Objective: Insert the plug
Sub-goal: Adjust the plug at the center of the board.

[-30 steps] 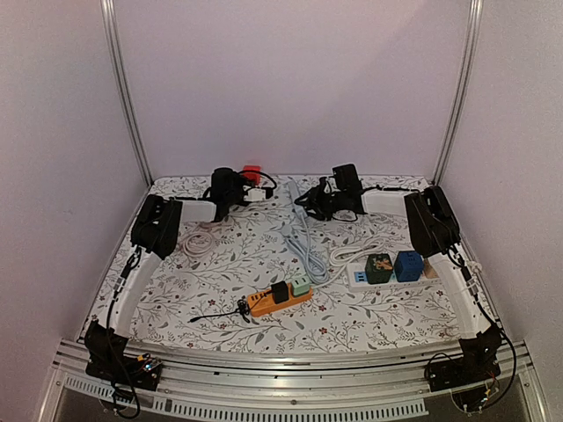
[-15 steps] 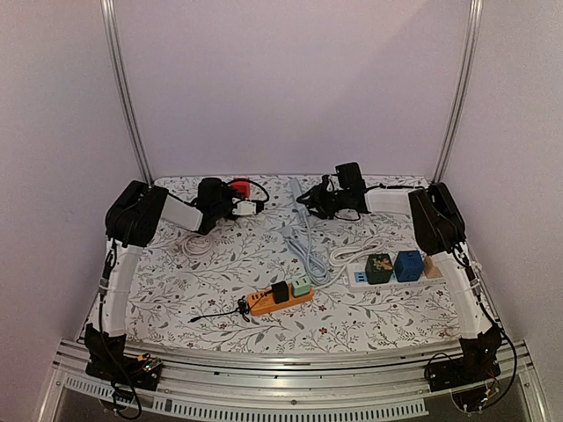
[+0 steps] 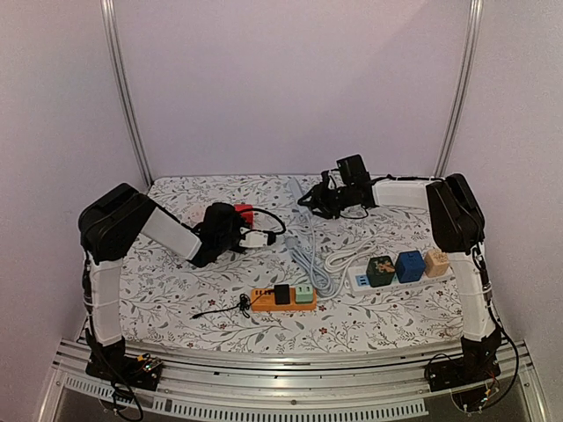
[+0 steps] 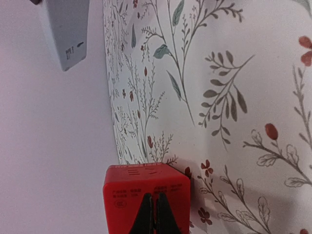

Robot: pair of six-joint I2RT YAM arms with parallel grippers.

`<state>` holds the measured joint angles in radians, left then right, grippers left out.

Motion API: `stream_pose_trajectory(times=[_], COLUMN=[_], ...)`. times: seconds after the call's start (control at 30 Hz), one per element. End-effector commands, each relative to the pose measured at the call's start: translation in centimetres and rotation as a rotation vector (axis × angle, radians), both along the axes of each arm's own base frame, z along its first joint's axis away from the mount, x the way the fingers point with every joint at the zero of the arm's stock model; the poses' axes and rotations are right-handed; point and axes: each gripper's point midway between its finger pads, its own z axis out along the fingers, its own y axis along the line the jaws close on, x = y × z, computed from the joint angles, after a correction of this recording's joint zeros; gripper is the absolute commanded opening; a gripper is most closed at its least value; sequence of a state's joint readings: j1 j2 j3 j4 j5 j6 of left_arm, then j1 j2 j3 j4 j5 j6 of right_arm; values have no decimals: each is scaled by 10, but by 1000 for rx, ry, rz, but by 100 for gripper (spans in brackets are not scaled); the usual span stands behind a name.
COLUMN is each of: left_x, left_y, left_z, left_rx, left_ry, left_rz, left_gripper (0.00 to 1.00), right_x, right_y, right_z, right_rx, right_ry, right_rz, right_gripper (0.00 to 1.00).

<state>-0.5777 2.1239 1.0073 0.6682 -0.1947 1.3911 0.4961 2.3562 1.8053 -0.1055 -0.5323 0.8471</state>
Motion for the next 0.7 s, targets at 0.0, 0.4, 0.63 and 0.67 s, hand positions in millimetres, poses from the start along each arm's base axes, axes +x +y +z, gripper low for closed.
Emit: stream_pose_trajectory(times=[0.0, 0.4, 0.63, 0.67], left_x=[-75, -132, -153, -161], left_y=[34, 46, 37, 34], left_z=[-77, -68, -13, 2], left_rx=[134, 85, -26, -50], left_ry=[346, 660, 759, 805], left_rz=[161, 368, 355, 343], left_gripper=[0, 45, 57, 57], right_x=[-32, -51, -57, -59], right_y=[4, -2, -9, -9], right_z=[37, 73, 98, 102], right_rx=[-33, -120, -178, -192], right_ry=[-57, -125, -198, -218], right_rz=[82, 147, 190, 204], right_gripper=[0, 0, 0, 0])
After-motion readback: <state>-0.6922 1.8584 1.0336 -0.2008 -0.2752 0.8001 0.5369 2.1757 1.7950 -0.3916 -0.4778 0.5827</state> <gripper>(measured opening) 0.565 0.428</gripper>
